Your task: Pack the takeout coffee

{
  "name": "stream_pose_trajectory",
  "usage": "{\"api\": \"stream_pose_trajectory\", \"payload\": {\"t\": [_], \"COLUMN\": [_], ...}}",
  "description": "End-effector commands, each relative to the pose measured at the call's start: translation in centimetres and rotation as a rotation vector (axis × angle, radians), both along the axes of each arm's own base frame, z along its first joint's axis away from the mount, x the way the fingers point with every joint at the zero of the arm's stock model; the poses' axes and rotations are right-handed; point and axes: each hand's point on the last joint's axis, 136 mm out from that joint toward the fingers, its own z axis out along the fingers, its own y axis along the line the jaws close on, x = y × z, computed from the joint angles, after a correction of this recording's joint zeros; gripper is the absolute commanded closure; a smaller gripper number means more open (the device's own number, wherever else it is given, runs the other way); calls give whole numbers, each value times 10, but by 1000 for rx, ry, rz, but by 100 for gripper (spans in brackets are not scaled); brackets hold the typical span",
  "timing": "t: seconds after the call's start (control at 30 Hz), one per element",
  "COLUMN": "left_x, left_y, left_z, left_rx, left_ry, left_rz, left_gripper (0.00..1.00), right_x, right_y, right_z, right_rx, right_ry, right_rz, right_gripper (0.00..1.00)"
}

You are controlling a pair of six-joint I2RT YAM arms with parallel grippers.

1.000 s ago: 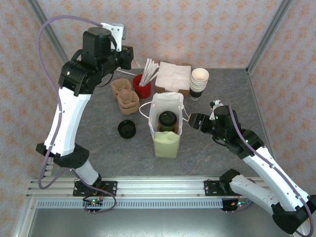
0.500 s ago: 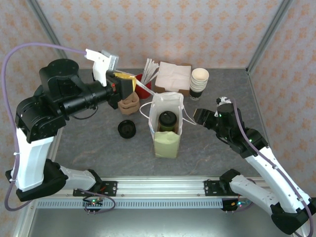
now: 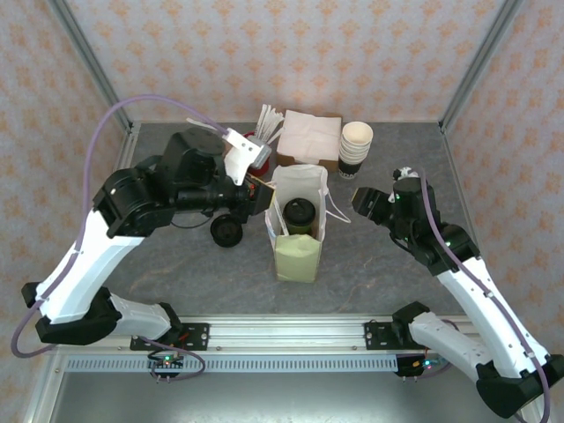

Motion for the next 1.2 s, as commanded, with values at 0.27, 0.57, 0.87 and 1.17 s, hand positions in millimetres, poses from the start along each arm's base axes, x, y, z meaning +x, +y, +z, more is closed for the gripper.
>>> {"api": "stream_pose_trajectory", "payload": {"t": [0.27, 0.57, 0.87, 1.17], "left_x": [10, 40, 55, 73], "left_y": [0, 47, 46, 36], "left_z": [-45, -41, -72, -110], "left_rx": [121, 234, 209, 183], "left_ry": [106, -30, -25, 32], "left_rz": [78, 337, 437, 549], "left_gripper": [53, 36, 7, 0], "right_x": [2, 3, 12, 18], "right_y": [2, 2, 6, 14], "right_z": [12, 18, 25, 22], "right_rx": [3, -9, -11, 9], "right_ry": [-12, -30, -46, -35], "right_rz": [17, 26, 32, 48], "right_gripper": [30, 29, 29, 29]}}
